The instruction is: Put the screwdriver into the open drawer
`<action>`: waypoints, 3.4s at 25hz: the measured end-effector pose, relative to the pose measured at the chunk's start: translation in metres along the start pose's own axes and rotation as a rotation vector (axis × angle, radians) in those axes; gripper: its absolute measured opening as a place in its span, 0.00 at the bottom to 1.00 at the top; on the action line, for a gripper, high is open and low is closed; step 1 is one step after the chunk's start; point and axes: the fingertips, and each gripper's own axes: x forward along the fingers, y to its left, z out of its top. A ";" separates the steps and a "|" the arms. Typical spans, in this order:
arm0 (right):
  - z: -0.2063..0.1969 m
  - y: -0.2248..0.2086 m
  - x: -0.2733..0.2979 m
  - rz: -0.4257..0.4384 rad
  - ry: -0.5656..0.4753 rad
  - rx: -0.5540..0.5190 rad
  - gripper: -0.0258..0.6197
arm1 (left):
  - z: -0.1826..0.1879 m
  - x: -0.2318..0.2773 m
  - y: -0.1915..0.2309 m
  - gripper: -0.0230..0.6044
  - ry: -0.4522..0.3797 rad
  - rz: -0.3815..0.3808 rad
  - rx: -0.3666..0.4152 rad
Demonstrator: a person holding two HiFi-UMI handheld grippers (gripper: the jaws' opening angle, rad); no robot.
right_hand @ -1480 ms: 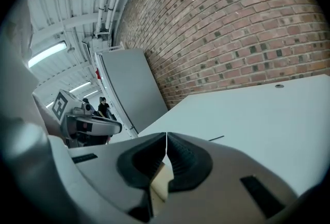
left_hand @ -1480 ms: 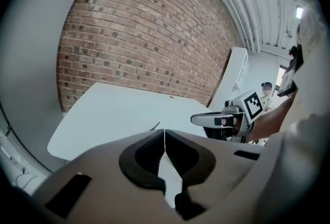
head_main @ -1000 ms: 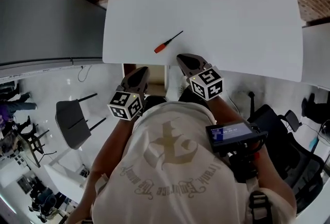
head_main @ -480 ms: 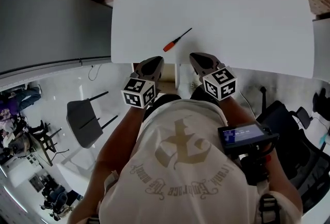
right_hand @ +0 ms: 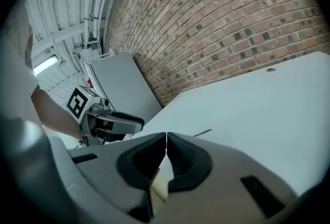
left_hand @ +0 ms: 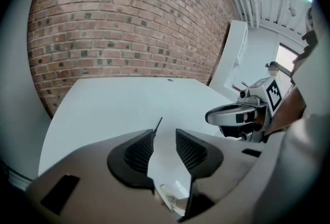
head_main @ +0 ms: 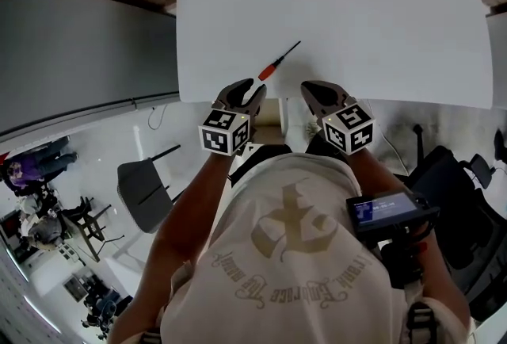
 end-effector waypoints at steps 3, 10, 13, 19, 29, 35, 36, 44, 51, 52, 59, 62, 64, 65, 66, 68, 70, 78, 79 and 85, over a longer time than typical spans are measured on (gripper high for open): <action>-0.004 -0.004 -0.002 -0.014 -0.004 0.014 0.08 | 0.001 0.009 0.004 0.30 0.026 -0.007 0.018; -0.012 -0.011 -0.011 -0.044 -0.017 0.042 0.08 | -0.001 0.030 0.011 0.37 0.093 -0.016 0.068; -0.018 -0.013 -0.019 -0.053 -0.028 0.049 0.08 | -0.004 0.039 0.007 0.38 0.116 -0.020 0.098; -0.026 -0.016 -0.040 -0.078 -0.051 0.071 0.08 | -0.013 0.055 -0.001 0.38 0.195 -0.047 0.122; -0.035 -0.028 -0.051 -0.129 -0.057 0.121 0.08 | -0.029 0.084 0.010 0.38 0.327 -0.088 0.188; -0.040 -0.037 -0.059 -0.162 -0.068 0.154 0.08 | -0.038 0.098 0.017 0.38 0.418 -0.097 0.229; -0.040 -0.038 -0.059 -0.168 -0.071 0.158 0.08 | -0.038 0.100 0.019 0.38 0.435 -0.093 0.239; -0.040 -0.048 -0.065 -0.201 -0.096 0.179 0.08 | -0.042 0.113 0.026 0.32 0.557 -0.080 0.299; -0.045 -0.051 -0.068 -0.216 -0.102 0.203 0.08 | -0.051 0.118 0.035 0.31 0.698 -0.064 0.330; -0.046 -0.051 -0.068 -0.218 -0.102 0.207 0.08 | -0.052 0.119 0.036 0.31 0.715 -0.065 0.330; -0.049 -0.057 -0.073 -0.238 -0.110 0.229 0.08 | -0.061 0.122 0.035 0.24 0.806 -0.083 0.307; -0.049 -0.059 -0.074 -0.247 -0.115 0.234 0.08 | -0.065 0.121 0.034 0.23 0.825 -0.085 0.320; -0.050 -0.061 -0.074 -0.251 -0.117 0.240 0.08 | -0.065 0.122 0.034 0.20 0.834 -0.083 0.330; -0.050 -0.062 -0.074 -0.253 -0.117 0.244 0.08 | -0.064 0.123 0.034 0.20 0.837 -0.082 0.333; -0.050 -0.063 -0.074 -0.255 -0.116 0.248 0.08 | -0.064 0.123 0.033 0.20 0.837 -0.082 0.333; -0.050 -0.063 -0.074 -0.253 -0.115 0.256 0.08 | -0.063 0.123 0.033 0.20 0.835 -0.081 0.331; -0.048 -0.063 -0.073 -0.250 -0.115 0.257 0.08 | -0.062 0.122 0.033 0.19 0.830 -0.084 0.323; -0.050 -0.064 -0.071 -0.248 -0.105 0.258 0.08 | -0.062 0.119 0.031 0.19 0.786 -0.115 0.304; -0.049 -0.063 -0.071 -0.246 -0.105 0.255 0.08 | -0.061 0.119 0.031 0.19 0.778 -0.117 0.301; -0.050 -0.061 -0.070 -0.235 -0.099 0.249 0.08 | -0.053 0.118 0.021 0.19 0.707 -0.131 0.279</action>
